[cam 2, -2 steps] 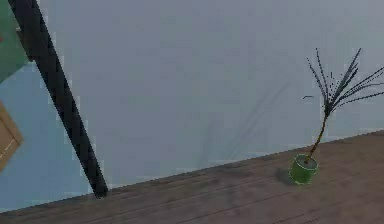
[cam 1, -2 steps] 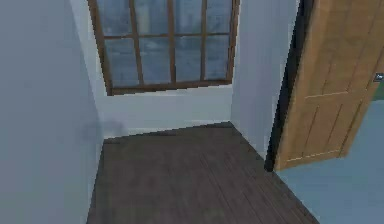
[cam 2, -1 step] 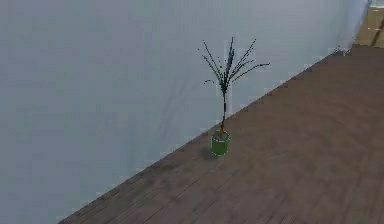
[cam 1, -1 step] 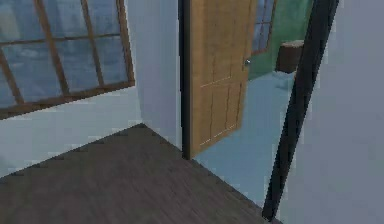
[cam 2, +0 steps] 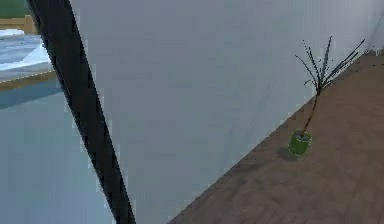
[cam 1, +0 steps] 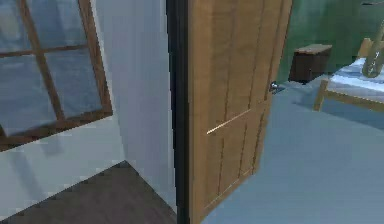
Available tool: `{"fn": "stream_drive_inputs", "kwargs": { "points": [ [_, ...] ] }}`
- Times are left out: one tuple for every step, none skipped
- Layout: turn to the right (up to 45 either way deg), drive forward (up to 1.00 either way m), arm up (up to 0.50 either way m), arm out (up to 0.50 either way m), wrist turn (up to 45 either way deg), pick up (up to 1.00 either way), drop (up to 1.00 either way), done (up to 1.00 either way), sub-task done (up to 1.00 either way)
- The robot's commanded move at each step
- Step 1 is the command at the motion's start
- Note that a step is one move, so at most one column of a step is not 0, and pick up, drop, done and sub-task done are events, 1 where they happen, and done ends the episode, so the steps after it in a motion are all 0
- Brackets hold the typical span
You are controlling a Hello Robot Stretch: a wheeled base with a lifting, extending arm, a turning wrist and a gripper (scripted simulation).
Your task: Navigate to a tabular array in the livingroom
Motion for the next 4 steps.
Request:
{"fn": "stream_drive_inputs", "kwargs": {
  "points": [
    [30.0,0.0,0.0,0.0,0.0,0.0,0.0,0.0,0.0],
    [0.0,0.05,0.0,0.0,0.0,0.0,0.0,0.0,0.0],
    [-3.0,0.0,0.0,0.0,0.0,0.0,0.0,0.0,0.0],
    [0.0,0.8,0.0,0.0,0.0,0.0,0.0,0.0,0.0]
  ]
}}
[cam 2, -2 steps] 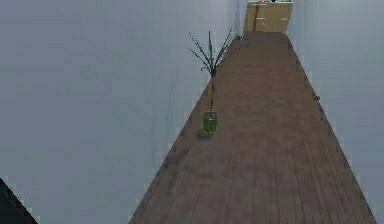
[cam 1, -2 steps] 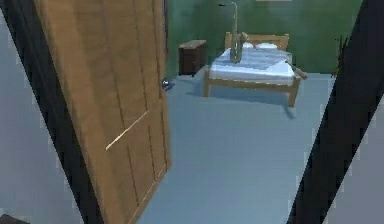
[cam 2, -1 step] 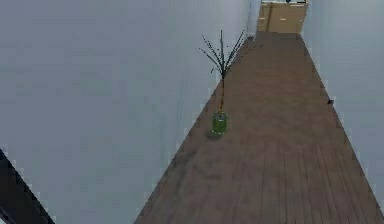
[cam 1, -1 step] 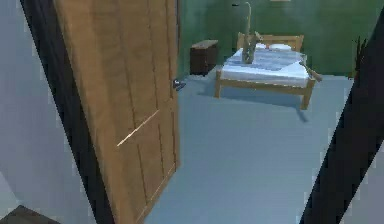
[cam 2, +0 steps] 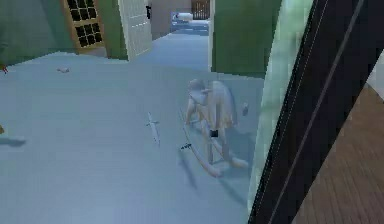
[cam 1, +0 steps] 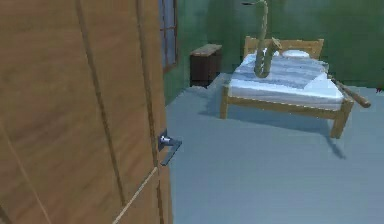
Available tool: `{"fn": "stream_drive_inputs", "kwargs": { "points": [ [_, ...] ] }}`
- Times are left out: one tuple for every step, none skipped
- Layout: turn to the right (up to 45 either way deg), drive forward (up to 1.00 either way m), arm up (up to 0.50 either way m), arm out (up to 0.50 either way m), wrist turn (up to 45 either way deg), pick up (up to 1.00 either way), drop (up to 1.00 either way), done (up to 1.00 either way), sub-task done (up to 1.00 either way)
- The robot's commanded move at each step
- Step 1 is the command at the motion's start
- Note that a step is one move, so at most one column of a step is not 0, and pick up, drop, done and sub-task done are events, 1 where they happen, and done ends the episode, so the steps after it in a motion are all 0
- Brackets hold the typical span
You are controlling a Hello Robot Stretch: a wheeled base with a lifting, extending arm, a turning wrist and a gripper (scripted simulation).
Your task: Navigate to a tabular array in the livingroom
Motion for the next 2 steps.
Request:
{"fn": "stream_drive_inputs", "kwargs": {
  "points": [
    [45.0,0.0,0.0,0.0,0.0,0.0,0.0,0.0,0.0],
    [15.0,0.0,0.0,0.0,0.0,0.0,0.0,0.0,0.0]
  ]
}}
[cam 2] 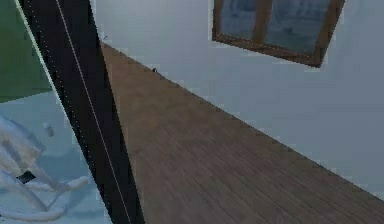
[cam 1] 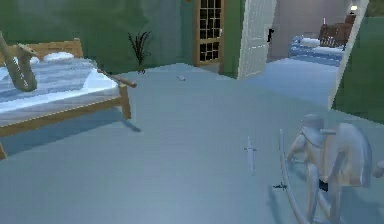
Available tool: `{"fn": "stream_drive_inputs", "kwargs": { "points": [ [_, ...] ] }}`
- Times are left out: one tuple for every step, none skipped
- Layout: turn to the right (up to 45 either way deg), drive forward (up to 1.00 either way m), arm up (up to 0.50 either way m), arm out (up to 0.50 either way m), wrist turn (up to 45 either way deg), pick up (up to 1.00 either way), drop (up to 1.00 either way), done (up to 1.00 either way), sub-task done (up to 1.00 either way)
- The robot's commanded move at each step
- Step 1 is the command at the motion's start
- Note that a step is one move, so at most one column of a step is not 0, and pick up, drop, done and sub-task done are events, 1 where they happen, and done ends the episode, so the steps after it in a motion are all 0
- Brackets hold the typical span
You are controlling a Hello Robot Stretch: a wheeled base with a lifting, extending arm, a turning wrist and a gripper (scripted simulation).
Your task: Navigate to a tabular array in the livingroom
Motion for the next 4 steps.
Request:
{"fn": "stream_drive_inputs", "kwargs": {
  "points": [
    [0.0,1.0,0.0,0.0,0.0,0.0,0.0,0.0,0.0],
    [3.0,0.0,0.0,0.0,0.0,0.0,0.0,0.0,0.0],
    [0.0,1.0,0.0,0.0,0.0,0.0,0.0,0.0,0.0],
    [0.0,1.0,0.0,0.0,0.0,0.0,0.0,0.0,0.0]
  ]
}}
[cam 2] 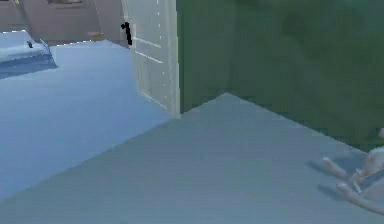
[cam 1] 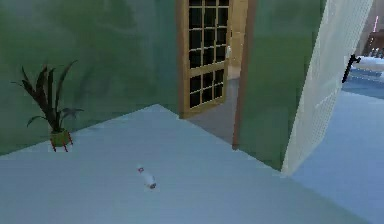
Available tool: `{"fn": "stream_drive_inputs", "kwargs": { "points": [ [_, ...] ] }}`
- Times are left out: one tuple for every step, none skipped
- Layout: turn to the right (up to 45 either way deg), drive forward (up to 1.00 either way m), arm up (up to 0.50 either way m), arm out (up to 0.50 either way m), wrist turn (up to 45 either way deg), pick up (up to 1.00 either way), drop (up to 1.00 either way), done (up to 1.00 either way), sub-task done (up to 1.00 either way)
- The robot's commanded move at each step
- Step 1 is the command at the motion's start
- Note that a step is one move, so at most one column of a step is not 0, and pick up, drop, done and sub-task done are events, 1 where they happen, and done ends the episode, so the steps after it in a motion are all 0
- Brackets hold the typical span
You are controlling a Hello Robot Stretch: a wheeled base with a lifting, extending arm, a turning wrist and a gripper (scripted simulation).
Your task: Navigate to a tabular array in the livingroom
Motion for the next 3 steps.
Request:
{"fn": "stream_drive_inputs", "kwargs": {
  "points": [
    [0.0,1.0,0.0,0.0,0.0,0.0,0.0,0.0,0.0],
    [3.0,0.0,0.0,0.0,0.0,0.0,0.0,0.0,0.0],
    [0.0,0.65,0.0,0.0,0.0,0.0,0.0,0.0,0.0]
  ]
}}
